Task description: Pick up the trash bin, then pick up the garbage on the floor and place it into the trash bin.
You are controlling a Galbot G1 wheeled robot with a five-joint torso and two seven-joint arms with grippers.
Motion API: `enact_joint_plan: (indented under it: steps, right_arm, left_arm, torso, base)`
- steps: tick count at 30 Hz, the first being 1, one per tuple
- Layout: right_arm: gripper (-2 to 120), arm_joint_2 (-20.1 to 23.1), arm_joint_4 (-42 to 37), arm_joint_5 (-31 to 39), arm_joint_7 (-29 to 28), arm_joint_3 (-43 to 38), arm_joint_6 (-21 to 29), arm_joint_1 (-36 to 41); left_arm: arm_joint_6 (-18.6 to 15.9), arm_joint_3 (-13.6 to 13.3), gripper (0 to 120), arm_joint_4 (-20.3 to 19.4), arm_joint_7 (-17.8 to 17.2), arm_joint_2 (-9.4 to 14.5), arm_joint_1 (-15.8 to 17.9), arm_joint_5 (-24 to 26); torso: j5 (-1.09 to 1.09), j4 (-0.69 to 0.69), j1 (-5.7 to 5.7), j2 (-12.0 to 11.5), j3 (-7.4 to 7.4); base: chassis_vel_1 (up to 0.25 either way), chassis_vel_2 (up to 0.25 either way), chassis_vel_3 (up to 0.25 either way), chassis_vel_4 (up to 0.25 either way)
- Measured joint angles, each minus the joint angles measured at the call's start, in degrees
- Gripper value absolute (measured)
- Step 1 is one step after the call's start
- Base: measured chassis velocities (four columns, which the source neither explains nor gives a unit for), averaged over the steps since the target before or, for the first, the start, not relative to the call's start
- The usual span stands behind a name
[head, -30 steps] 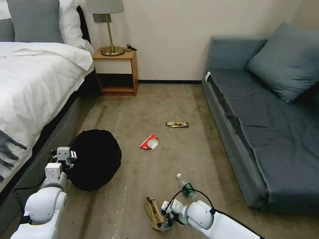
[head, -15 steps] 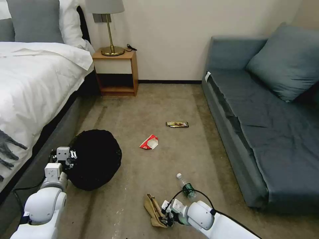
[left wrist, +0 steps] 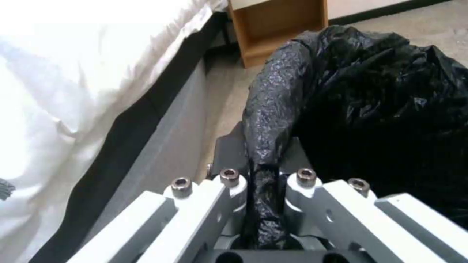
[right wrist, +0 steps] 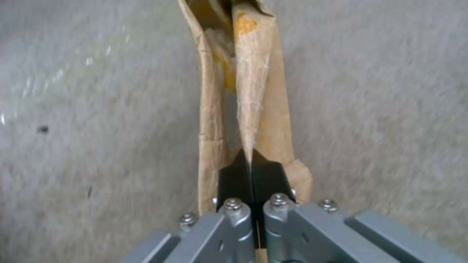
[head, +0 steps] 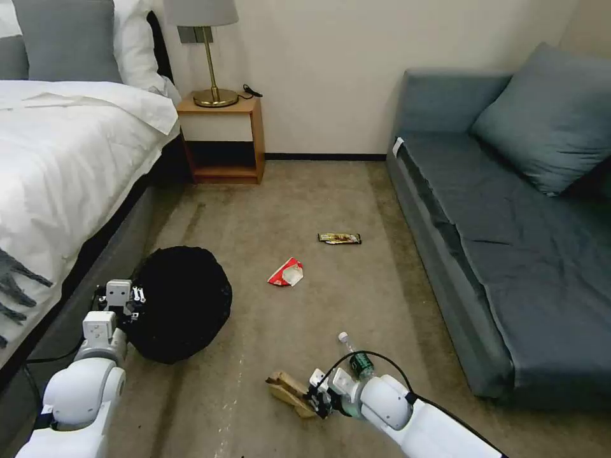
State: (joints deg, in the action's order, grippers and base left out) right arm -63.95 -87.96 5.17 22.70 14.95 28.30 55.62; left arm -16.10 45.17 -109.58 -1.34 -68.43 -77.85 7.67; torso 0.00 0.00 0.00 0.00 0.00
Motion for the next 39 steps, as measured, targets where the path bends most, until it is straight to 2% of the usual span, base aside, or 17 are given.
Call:
enact_joint_plan:
  steps: [3, 6, 7, 11, 18, 28, 34, 39]
  right_arm:
    - [0, -1.4, -0.8, 1.5, -0.1, -1.6, 0.0, 0.0]
    - [0, -5.3, -2.4, 5.9, -0.7, -5.2, 0.3, -0.9]
    - [0, -5.3, -2.4, 5.9, -0.7, -5.2, 0.3, -0.9]
    - [0, -8.4, -5.6, 13.5, -2.1, -9.3, 0.9, -2.7]
    - [0, -10.0, -8.3, 21.2, -3.9, -12.4, -1.1, -4.6]
    - [0, -10.6, -8.4, 25.7, -4.6, -8.6, -4.0, -9.3]
    - [0, -13.7, -4.3, 26.0, -5.8, -4.0, -4.4, -14.1]
    - [0, -15.6, -1.6, 25.9, -6.7, -2.2, -4.4, -15.2]
  left_arm:
    - [0.0, 0.1, 0, -0.1, 0.1, 0.1, -0.1, 0.0]
    - [0.1, -0.1, 0, -0.3, 0.2, -0.1, -0.2, -0.2]
    - [0.1, -0.1, 0, -0.3, 0.2, -0.1, -0.2, -0.2]
    - [0.3, -1.0, 0, -0.5, 0.2, -0.8, -0.7, -0.9]
    - [0.8, -2.1, 0, -0.6, 0.2, -1.4, -1.4, -1.8]
    - [1.0, -3.2, 0, -0.3, 0.3, -2.2, -0.9, -2.1]
    - [1.0, -3.8, 0, -0.3, 0.3, -2.7, -0.6, -2.2]
    - [0.9, -3.9, 0, -0.3, 0.2, -2.9, -0.5, -2.2]
  torso:
    - [-0.02, -0.01, 0.00, 0.0, 0.00]
    - [0.01, 0.01, 0.00, 0.0, 0.00]
    - [0.01, 0.01, 0.00, 0.0, 0.00]
    - [0.00, 0.01, 0.00, 0.0, 0.00]
    - [0.00, 0.00, 0.00, 0.0, 0.00]
    - [0.00, 0.00, 0.00, 0.0, 0.00]
    - [0.00, 0.00, 0.00, 0.0, 0.00]
    - [0.00, 0.01, 0.00, 0.0, 0.00]
  base:
    - [0.000, 0.000, 0.000, 0.000]
    - [0.000, 0.000, 0.000, 0.000]
    - [0.000, 0.000, 0.000, 0.000]
    - [0.000, 0.000, 0.000, 0.000]
    - [0.000, 0.000, 0.000, 0.000]
    - [0.000, 0.000, 0.000, 0.000]
    - [0.000, 0.000, 0.000, 0.000]
    - [0.000, 0.000, 0.000, 0.000]
